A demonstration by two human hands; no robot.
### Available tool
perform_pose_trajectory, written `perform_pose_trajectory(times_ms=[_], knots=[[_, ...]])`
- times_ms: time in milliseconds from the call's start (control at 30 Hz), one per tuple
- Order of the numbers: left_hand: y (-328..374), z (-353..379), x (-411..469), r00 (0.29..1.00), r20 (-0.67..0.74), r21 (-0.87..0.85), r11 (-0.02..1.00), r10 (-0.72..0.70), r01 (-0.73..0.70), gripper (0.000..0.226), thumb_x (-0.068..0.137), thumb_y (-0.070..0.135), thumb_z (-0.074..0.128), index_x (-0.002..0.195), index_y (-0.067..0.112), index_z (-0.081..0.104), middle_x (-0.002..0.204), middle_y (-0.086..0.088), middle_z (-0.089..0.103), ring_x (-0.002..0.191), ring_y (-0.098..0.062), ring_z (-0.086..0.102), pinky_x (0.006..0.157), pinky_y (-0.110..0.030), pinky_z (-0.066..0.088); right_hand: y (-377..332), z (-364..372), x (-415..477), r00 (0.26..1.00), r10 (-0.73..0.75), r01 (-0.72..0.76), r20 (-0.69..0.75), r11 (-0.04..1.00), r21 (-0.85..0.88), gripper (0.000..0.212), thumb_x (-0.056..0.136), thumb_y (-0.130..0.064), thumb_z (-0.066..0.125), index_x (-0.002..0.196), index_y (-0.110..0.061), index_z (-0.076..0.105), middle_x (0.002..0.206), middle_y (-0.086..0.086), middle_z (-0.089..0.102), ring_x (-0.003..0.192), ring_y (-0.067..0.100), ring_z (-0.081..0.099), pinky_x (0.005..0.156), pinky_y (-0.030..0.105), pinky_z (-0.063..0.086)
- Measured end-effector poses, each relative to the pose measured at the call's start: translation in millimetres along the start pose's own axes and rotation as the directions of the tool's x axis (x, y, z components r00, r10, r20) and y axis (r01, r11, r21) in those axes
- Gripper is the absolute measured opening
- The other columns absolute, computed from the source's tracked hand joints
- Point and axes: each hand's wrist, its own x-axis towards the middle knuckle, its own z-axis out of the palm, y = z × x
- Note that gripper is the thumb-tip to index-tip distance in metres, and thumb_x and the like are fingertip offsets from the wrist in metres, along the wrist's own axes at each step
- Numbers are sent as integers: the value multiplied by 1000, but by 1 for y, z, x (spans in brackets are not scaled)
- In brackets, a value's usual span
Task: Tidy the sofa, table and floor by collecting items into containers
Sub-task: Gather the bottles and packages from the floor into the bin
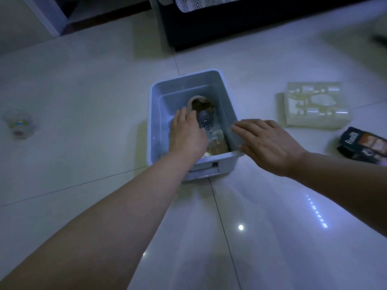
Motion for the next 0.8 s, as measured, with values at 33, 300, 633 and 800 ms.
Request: perform_pose_trajectory(times_ms=[33,300,633,800], knots=[[16,5,3,998,11,6,998,61,-61,50,94,18,48,142,8,37,157,-9,22,147,-25,15,121,-36,15,11,2,-7,996,83,-82,-25,996,30,56,93,-40,26,135,-11,49,135,9,55,120,28,54,93,40,46],[104,68,12,903,163,143,896,398,-421,40,95,17,45,135,14,48,151,-4,34,146,-22,18,121,-36,12,103,24,-84,870,474,-475,135,879,-25,49,96,-27,43,143,-12,37,147,9,40,133,29,37,105,43,33],[175,129,5,858,406,153,902,315,-403,33,92,12,45,124,7,54,133,-8,51,128,-28,42,101,-35,37,203,47,-169,624,740,-721,252,669,-180,76,78,-36,68,139,-7,34,143,14,38,135,29,33,104,44,33],[183,147,5,859,450,164,923,243,-348,32,93,14,45,123,9,55,133,-6,52,127,-27,44,95,-37,42,226,58,-186,573,748,-717,335,656,-237,90,72,-46,66,142,-9,22,146,15,29,138,30,25,110,44,29]])
